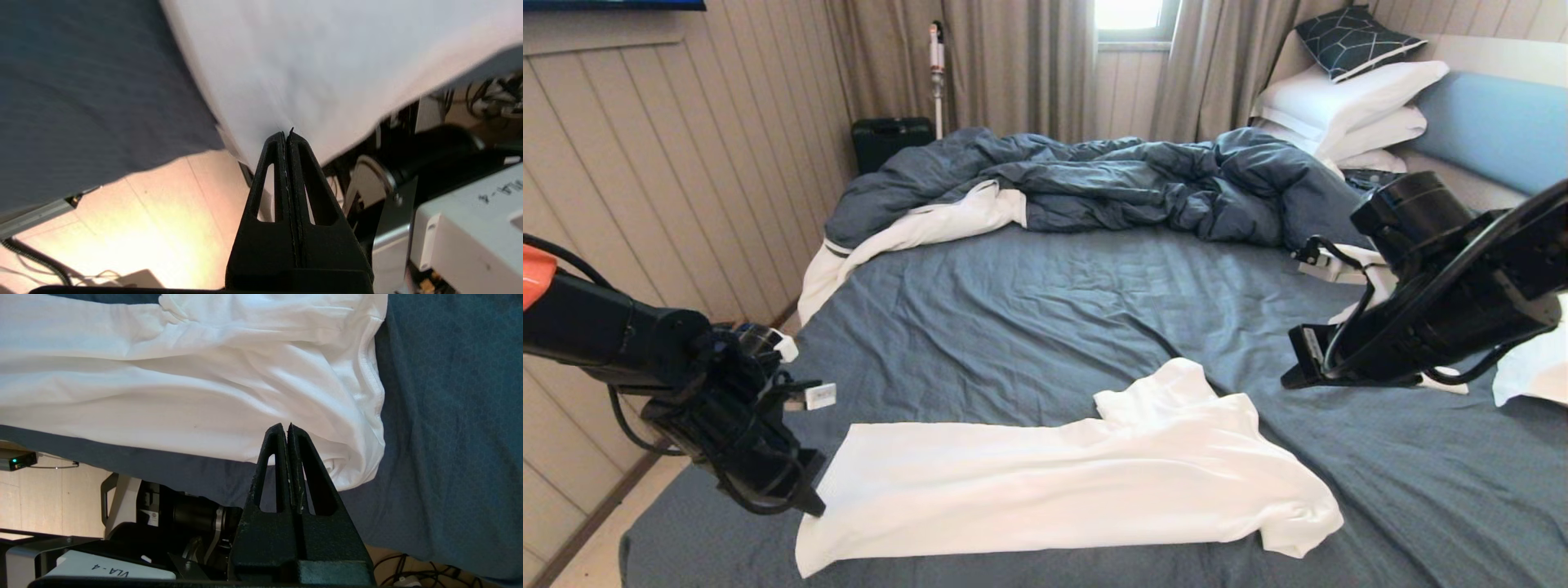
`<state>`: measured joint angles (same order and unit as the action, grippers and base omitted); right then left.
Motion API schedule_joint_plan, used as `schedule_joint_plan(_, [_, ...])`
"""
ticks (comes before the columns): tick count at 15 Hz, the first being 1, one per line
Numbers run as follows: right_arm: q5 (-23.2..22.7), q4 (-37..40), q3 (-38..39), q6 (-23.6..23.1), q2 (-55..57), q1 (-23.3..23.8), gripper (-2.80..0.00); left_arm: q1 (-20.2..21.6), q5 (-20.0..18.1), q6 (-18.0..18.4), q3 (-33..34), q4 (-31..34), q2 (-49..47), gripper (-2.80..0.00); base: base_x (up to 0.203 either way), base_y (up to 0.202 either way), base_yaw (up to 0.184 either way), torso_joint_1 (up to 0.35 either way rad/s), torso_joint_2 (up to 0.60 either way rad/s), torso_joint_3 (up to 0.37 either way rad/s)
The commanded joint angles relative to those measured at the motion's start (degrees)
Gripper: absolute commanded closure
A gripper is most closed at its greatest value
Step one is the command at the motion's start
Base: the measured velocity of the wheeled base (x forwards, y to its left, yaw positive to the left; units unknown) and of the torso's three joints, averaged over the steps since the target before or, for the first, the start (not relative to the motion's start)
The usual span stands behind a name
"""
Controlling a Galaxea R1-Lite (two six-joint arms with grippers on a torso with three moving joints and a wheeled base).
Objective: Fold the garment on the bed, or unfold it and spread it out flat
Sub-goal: Fold the white T-shirt
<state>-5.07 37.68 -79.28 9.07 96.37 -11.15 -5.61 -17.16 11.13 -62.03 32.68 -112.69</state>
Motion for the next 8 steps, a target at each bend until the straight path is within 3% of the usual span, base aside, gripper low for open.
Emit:
schedule_joint_plan(1, [-0.03,-0.49,0.63,0.07,0.31,-0.01,0.00,-1.32,-0.19,0.12,2.78,0.19,1.15,0.00,0.000,0.000,0.000,0.000,0.00,0.000])
schedule_joint_plan(8, [-0.03,-2.79,1.41,0.07,2.16,-0.01,0.00,-2.83,-0.50,0.21,4.81,-0.43,6.08,0.00,0.000,0.000,0.000,0.000,0.00,0.000])
